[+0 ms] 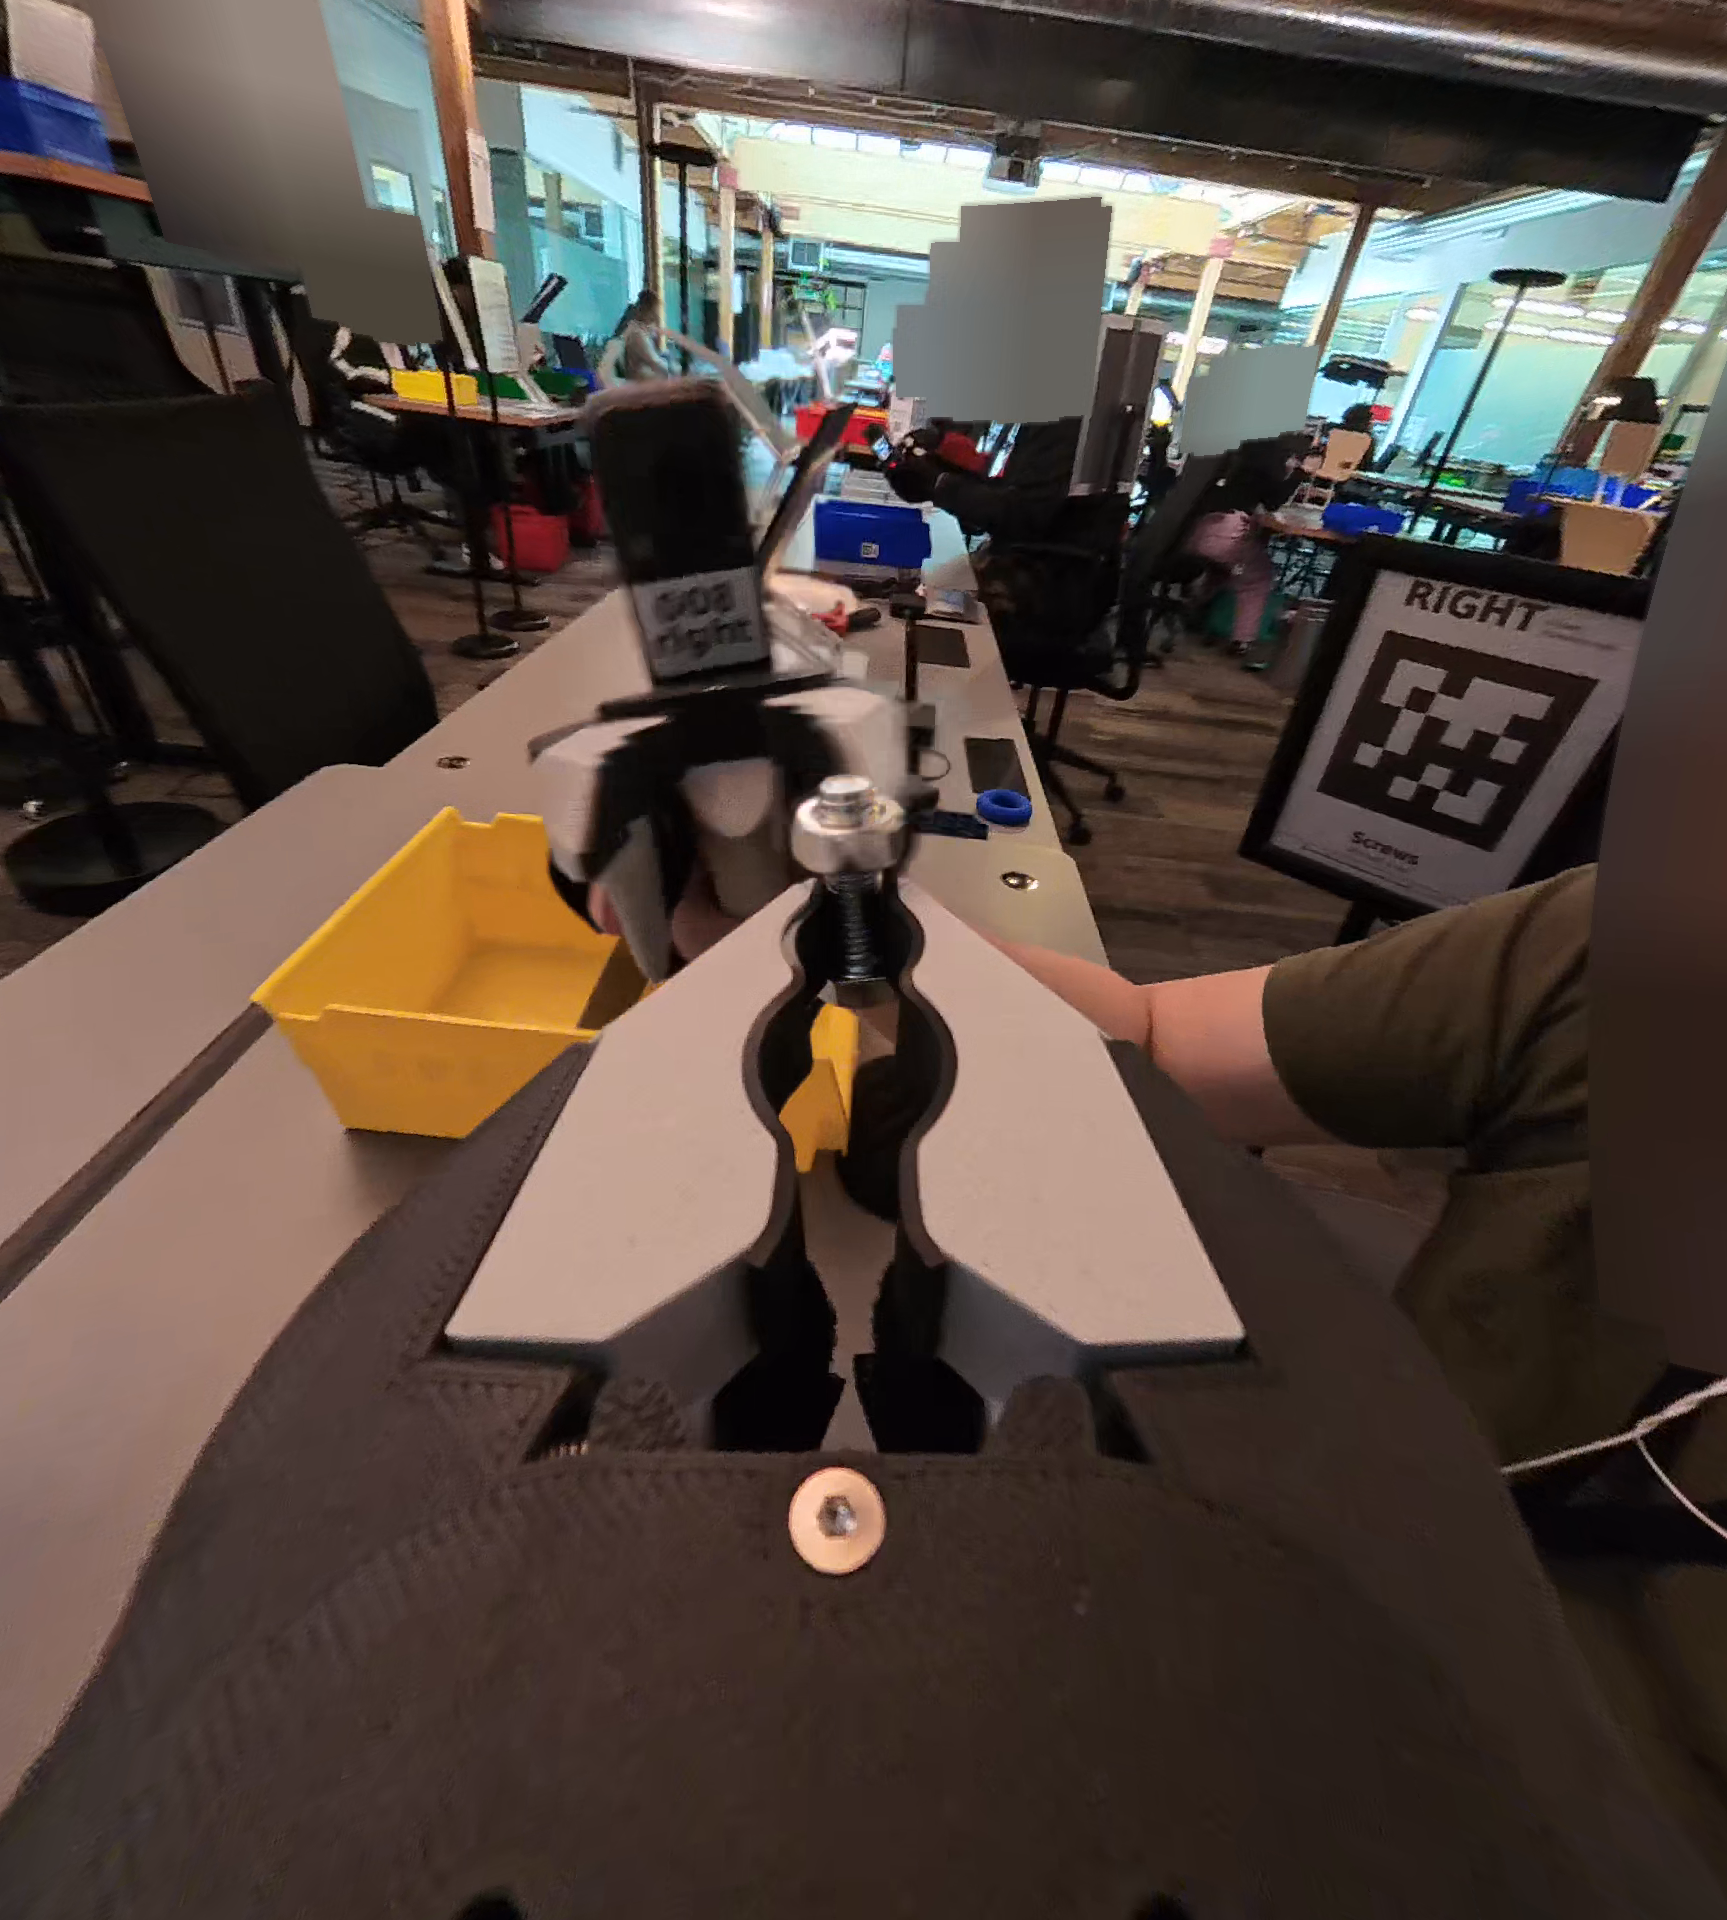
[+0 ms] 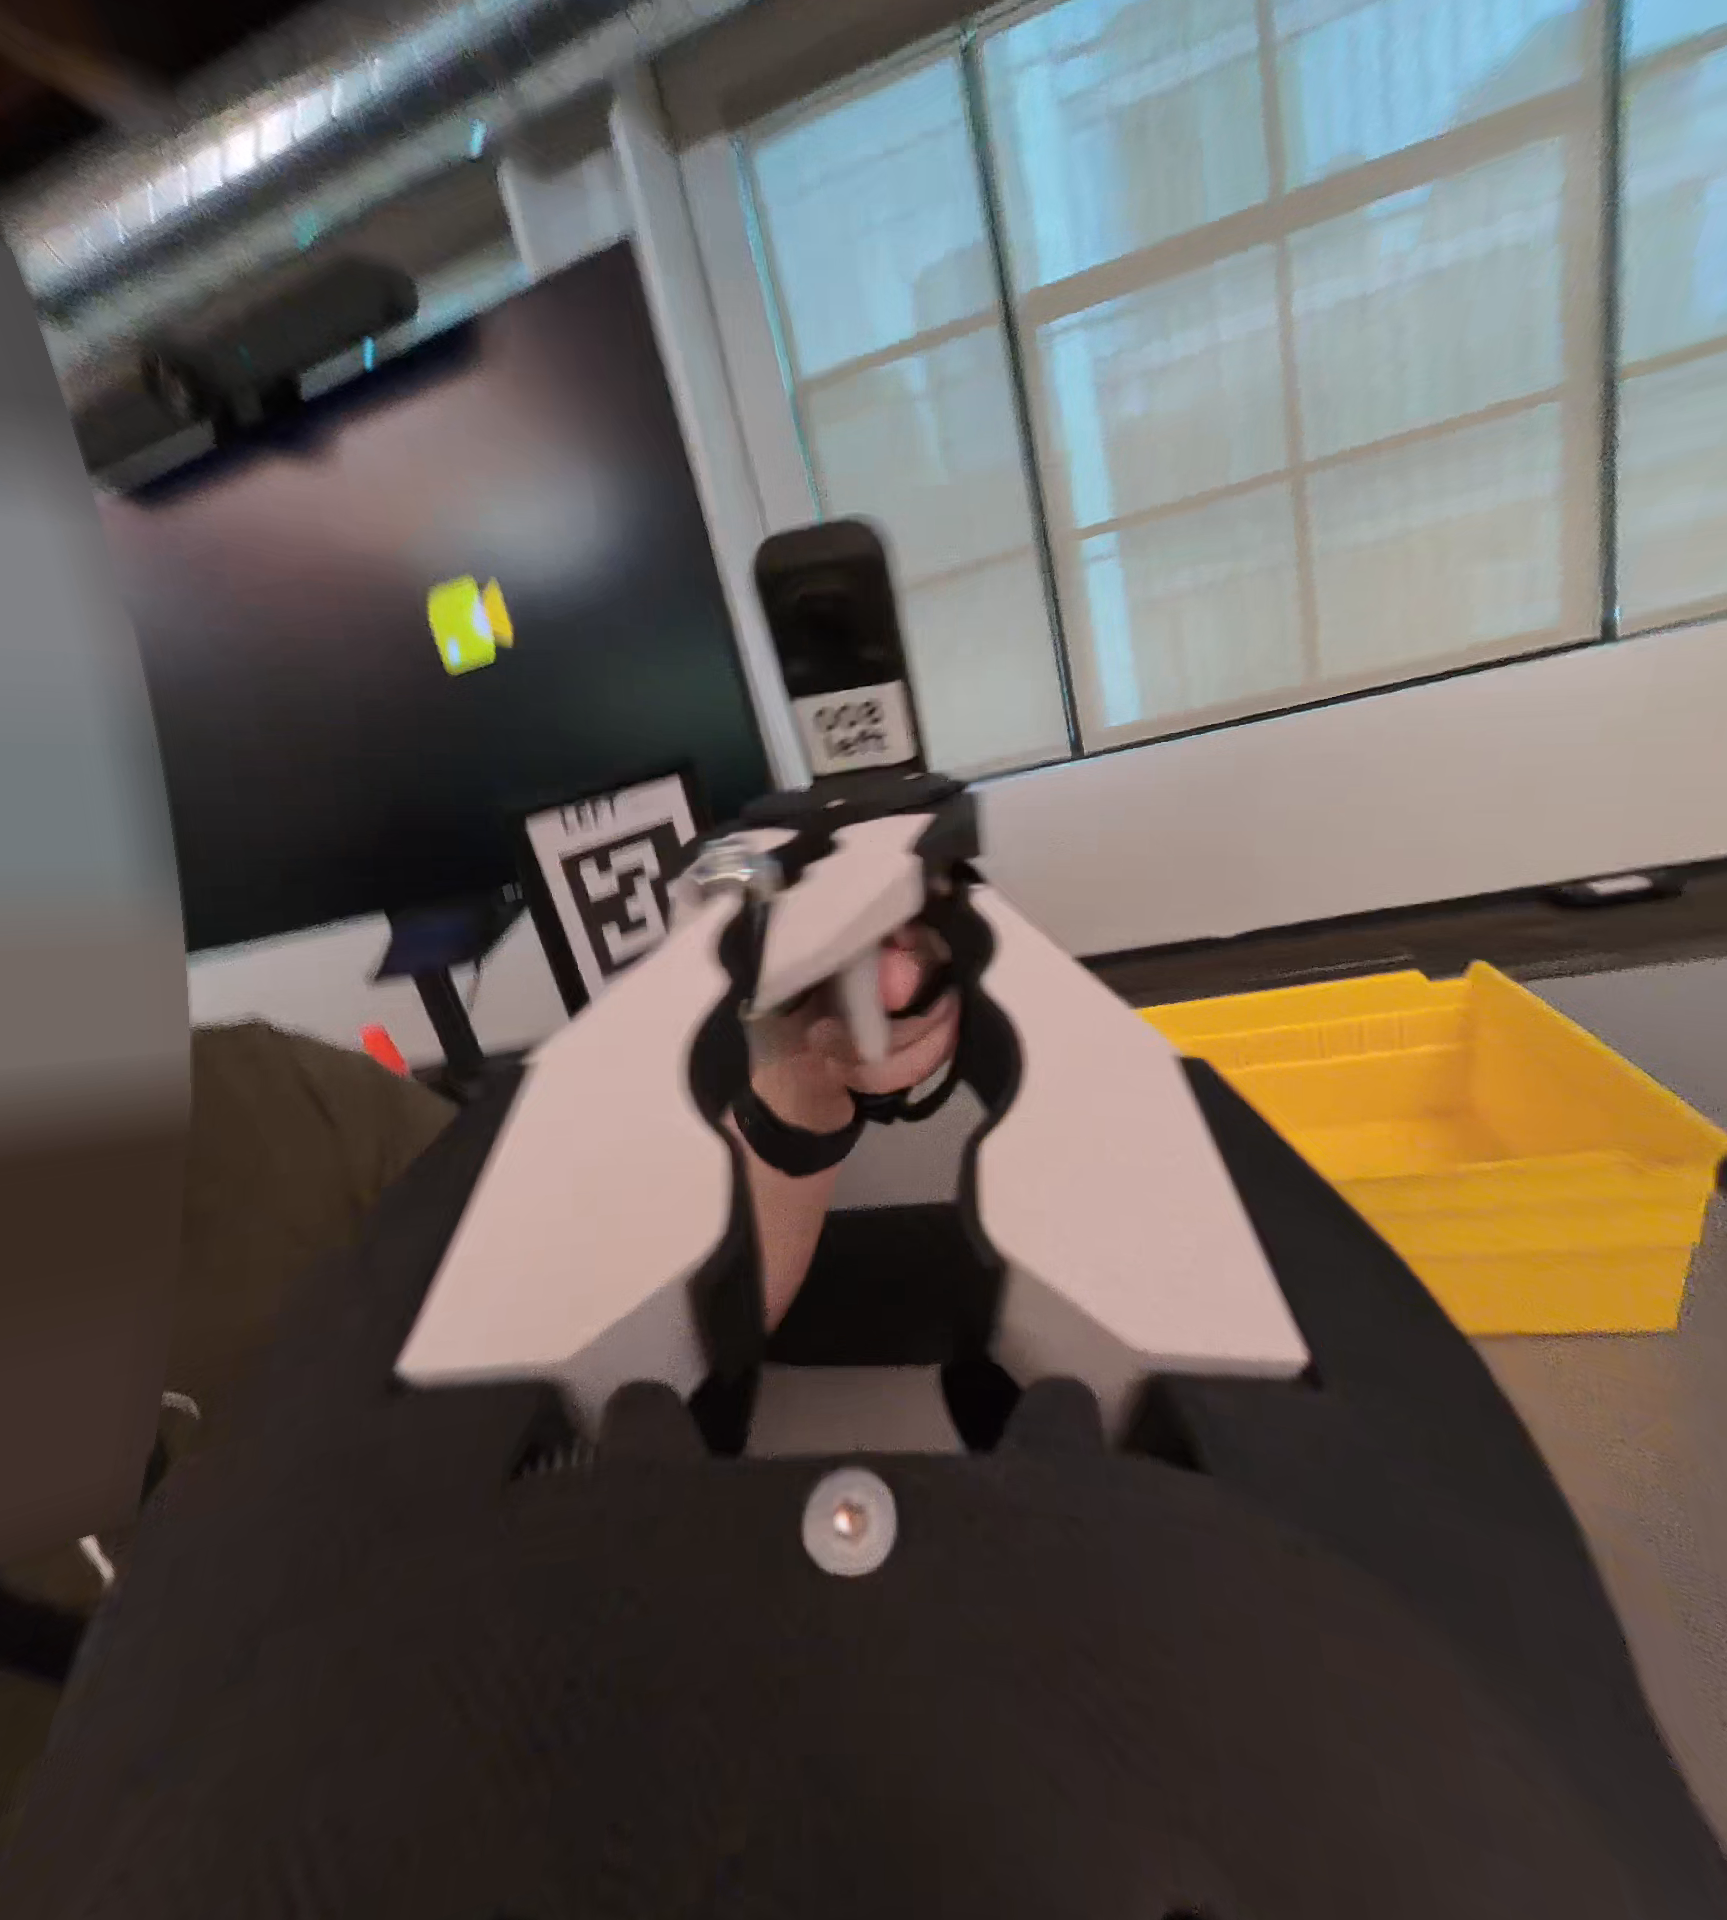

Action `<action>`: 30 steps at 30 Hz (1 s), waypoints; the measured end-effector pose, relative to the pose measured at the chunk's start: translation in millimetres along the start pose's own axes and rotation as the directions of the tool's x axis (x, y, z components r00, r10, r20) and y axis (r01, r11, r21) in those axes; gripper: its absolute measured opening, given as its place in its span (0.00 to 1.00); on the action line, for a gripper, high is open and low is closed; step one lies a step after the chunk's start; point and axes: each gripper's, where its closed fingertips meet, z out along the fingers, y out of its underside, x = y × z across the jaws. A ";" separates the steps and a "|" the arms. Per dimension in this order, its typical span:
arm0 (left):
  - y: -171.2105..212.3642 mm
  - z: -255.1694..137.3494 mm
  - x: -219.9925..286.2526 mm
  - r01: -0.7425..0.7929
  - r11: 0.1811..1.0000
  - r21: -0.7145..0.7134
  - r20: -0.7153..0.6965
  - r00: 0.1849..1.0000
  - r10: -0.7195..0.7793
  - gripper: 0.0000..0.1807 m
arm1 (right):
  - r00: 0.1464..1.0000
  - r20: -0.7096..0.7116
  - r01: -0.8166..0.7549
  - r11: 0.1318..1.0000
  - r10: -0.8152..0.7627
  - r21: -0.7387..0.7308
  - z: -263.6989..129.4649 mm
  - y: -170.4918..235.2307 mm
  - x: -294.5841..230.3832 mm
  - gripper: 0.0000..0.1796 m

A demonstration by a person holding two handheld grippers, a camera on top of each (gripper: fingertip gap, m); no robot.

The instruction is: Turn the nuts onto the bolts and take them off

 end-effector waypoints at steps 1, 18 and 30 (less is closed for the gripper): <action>-1.8 -1.9 5.9 -0.002 1.000 0.008 -0.035 0.999 0.002 0.04 | 0.999 -0.018 -0.038 0.998 0.039 0.054 -9.1 -7.3 10.0 0.16; -3.1 -5.1 7.4 -0.043 0.999 -0.012 0.008 0.999 0.043 0.04 | 0.995 0.023 0.097 0.995 -0.097 -0.004 4.2 -8.8 -25.5 0.25; -4.3 -6.4 7.9 -0.043 0.999 -0.007 0.007 0.999 0.043 0.04 | 0.998 -0.019 0.067 0.998 -0.067 0.021 -5.4 -13.1 -10.7 0.21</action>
